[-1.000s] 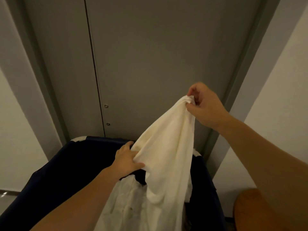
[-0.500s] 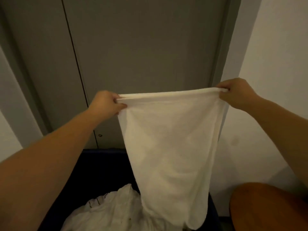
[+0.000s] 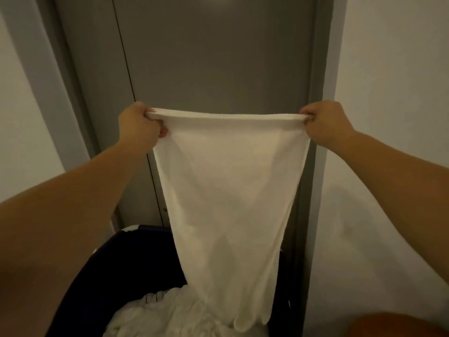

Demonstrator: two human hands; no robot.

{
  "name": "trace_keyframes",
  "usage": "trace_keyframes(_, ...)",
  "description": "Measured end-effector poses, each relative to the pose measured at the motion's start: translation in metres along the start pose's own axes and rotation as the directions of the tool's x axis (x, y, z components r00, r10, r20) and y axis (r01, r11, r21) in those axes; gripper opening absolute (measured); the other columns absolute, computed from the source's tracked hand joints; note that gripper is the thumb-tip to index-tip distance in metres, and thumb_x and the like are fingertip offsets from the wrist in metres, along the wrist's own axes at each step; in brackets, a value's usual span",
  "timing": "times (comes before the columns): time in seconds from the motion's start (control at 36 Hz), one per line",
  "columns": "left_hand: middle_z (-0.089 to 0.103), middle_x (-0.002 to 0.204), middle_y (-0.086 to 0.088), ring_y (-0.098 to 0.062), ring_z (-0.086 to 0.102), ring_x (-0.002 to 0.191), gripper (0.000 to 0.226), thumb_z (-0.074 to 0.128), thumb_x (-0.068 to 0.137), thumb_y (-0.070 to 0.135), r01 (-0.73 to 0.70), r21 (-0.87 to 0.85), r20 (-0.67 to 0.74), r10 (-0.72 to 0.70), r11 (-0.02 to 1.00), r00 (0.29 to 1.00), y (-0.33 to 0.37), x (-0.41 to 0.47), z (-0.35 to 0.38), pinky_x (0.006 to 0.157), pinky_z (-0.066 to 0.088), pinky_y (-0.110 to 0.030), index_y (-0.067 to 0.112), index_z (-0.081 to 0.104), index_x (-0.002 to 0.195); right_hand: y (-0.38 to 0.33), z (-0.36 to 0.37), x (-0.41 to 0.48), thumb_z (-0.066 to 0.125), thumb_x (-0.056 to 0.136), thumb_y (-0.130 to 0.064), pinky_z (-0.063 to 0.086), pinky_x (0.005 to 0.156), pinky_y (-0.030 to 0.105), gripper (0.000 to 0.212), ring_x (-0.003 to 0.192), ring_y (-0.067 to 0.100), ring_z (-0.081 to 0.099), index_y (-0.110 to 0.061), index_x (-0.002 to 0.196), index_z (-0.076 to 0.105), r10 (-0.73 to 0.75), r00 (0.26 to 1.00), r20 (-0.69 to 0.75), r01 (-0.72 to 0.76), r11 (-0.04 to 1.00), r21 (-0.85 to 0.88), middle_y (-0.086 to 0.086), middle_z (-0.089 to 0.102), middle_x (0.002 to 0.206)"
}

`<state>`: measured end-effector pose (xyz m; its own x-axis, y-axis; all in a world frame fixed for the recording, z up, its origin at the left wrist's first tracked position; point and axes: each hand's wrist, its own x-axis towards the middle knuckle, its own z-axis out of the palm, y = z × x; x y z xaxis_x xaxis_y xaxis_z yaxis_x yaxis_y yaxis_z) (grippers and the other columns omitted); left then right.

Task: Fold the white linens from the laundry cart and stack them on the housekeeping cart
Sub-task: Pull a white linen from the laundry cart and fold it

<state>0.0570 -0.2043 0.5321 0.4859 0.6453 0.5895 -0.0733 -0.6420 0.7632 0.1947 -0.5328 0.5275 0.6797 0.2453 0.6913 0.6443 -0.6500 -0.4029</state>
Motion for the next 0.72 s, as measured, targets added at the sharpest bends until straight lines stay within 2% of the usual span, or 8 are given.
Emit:
trace_keyframes(0.08, 0.057, 0.075, -0.006, -0.02, 0.064, 0.063, 0.016, 0.055, 0.082, -0.007, -0.028, 0.011, -0.048, 0.029, 1.0, 0.998, 0.029, -0.015, -0.003, 0.059, 0.059, -0.029, 0.009, 0.056, 0.085, 0.007, -0.026, 0.006, 0.048, 0.091, 0.002, 0.046, 0.09, 0.034, 0.03, 0.106, 0.035, 0.058, -0.003, 0.114, 0.067, -0.016, 0.997, -0.072, 0.019, 0.999, 0.045, 0.019, 0.063, 0.116)
trace_keyframes(0.14, 0.059, 0.076, -0.005, -0.024, 0.066, 0.067, 0.02, 0.056, 0.079, -0.005, -0.045, -0.01, -0.078, 0.044, 0.999, 0.996, 0.046, -0.024, -0.007, 0.062, 0.06, -0.032, 0.015, 0.055, 0.08, 0.011, -0.041, 0.006, 0.047, 0.092, 0.001, 0.045, 0.09, 0.033, 0.03, 0.106, 0.035, 0.058, -0.003, 0.115, 0.067, -0.035, 0.995, -0.094, 0.04, 0.998, 0.045, 0.019, 0.063, 0.117)
trace_keyframes(0.22, 0.065, 0.091, -0.015, -0.029, 0.069, 0.074, 0.017, 0.057, 0.078, 0.002, -0.052, -0.037, -0.082, 0.049, 0.998, 0.995, 0.07, -0.042, -0.013, 0.069, 0.061, -0.039, 0.017, 0.057, 0.086, 0.016, -0.066, 0.004, 0.046, 0.091, 0.001, 0.046, 0.092, 0.035, 0.032, 0.105, 0.037, 0.058, -0.002, 0.114, 0.067, -0.064, 0.994, -0.088, 0.066, 0.998, 0.017, 0.021, 0.063, 0.116)
trace_keyframes(0.31, 0.065, 0.095, -0.013, -0.027, 0.069, 0.078, 0.022, 0.059, 0.081, 0.005, -0.096, -0.052, -0.078, 0.092, 0.994, 0.993, 0.095, -0.061, -0.013, 0.07, 0.06, -0.039, 0.026, 0.054, 0.082, 0.024, -0.096, -0.003, 0.046, 0.091, 0.002, 0.047, 0.094, 0.039, 0.032, 0.105, 0.039, 0.058, -0.001, 0.114, 0.067, -0.072, 0.991, -0.114, 0.068, 0.997, -0.032, 0.022, 0.064, 0.115)
trace_keyframes(0.47, 0.059, 0.104, -0.009, -0.015, 0.062, 0.06, 0.035, 0.061, 0.088, 0.007, -0.173, -0.125, -0.049, 0.168, 0.977, 0.985, 0.137, -0.094, -0.008, 0.054, 0.054, -0.025, 0.018, 0.043, 0.116, 0.039, -0.157, -0.029, 0.045, 0.088, 0.004, 0.049, 0.088, 0.036, 0.03, 0.101, 0.038, 0.059, 0.0, 0.107, 0.068, -0.061, 0.982, -0.177, 0.037, 0.99, -0.133, 0.023, 0.064, 0.11)
trace_keyframes(0.53, 0.061, 0.1, -0.006, -0.014, 0.061, 0.06, 0.032, 0.061, 0.089, 0.01, -0.196, -0.117, -0.019, 0.195, 0.974, 0.981, 0.15, -0.107, -0.007, 0.058, 0.056, -0.026, 0.014, 0.052, 0.119, 0.045, -0.179, -0.039, 0.044, 0.087, 0.004, 0.047, 0.086, 0.033, 0.031, 0.101, 0.038, 0.059, -0.001, 0.106, 0.068, -0.043, 0.978, -0.205, 0.011, 0.988, -0.155, 0.022, 0.064, 0.11)
trace_keyframes(0.58, 0.064, 0.088, -0.005, -0.012, 0.06, 0.058, 0.021, 0.059, 0.089, 0.009, -0.226, -0.119, 0.008, 0.228, 0.967, 0.974, 0.163, -0.122, -0.003, 0.06, 0.056, -0.027, 0.009, 0.063, 0.109, 0.053, -0.202, -0.05, 0.045, 0.084, 0.004, 0.044, 0.082, 0.029, 0.03, 0.1, 0.037, 0.06, -0.001, 0.104, 0.068, -0.03, 0.974, -0.226, -0.012, 0.983, -0.182, 0.022, 0.065, 0.108)
trace_keyframes(0.72, 0.057, 0.065, 0.004, -0.011, 0.055, 0.055, 0.009, 0.063, 0.086, 0.007, -0.239, -0.174, 0.083, 0.256, 0.955, 0.963, 0.194, -0.165, 0.013, 0.044, 0.046, -0.016, 0.014, 0.066, 0.09, 0.07, -0.26, -0.094, 0.046, 0.08, 0.008, 0.042, 0.082, 0.028, 0.034, 0.102, 0.037, 0.059, -0.001, 0.104, 0.067, 0.045, 0.957, -0.285, -0.113, 0.968, -0.225, 0.022, 0.064, 0.108)
